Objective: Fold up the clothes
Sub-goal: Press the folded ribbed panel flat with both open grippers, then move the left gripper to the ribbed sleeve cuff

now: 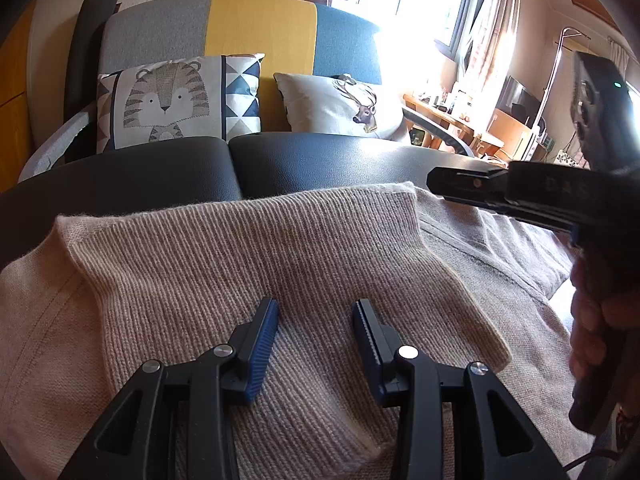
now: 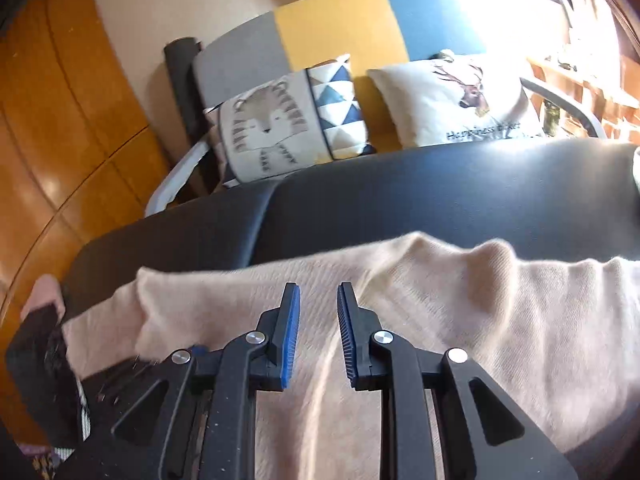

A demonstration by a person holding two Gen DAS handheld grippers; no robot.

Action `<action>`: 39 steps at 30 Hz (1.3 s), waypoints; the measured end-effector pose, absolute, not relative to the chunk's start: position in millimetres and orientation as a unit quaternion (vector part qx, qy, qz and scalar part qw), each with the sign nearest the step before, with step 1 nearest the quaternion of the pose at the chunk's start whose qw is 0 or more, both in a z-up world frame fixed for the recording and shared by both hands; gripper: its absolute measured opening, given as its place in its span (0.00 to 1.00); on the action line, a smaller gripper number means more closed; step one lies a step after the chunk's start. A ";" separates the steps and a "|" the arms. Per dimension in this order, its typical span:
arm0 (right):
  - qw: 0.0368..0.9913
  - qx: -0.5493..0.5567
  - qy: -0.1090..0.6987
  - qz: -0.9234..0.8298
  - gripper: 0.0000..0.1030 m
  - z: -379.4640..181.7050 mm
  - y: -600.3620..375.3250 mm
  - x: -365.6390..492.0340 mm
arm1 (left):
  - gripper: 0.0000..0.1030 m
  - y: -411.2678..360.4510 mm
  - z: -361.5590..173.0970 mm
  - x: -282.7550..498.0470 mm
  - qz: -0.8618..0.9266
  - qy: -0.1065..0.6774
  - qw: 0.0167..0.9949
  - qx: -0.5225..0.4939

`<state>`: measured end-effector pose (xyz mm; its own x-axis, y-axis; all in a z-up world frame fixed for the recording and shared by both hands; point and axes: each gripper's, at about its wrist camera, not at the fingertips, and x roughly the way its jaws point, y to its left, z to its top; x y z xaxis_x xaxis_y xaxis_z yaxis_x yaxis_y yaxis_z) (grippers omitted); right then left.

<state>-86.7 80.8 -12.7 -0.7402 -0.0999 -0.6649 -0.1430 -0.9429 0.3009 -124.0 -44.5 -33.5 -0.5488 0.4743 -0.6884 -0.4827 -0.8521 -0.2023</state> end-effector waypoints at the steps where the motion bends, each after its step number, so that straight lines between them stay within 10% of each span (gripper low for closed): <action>1: 0.008 -0.365 0.173 0.915 0.21 -16.4 75.8 -84.9 | 0.39 -44.8 -33.4 -124.2 0.880 0.004 0.272 -0.390; 39: 0.007 -0.387 0.126 0.913 0.21 -27.5 30.9 -70.6 | 0.41 -108.6 -25.9 -99.0 0.869 0.049 0.283 -0.404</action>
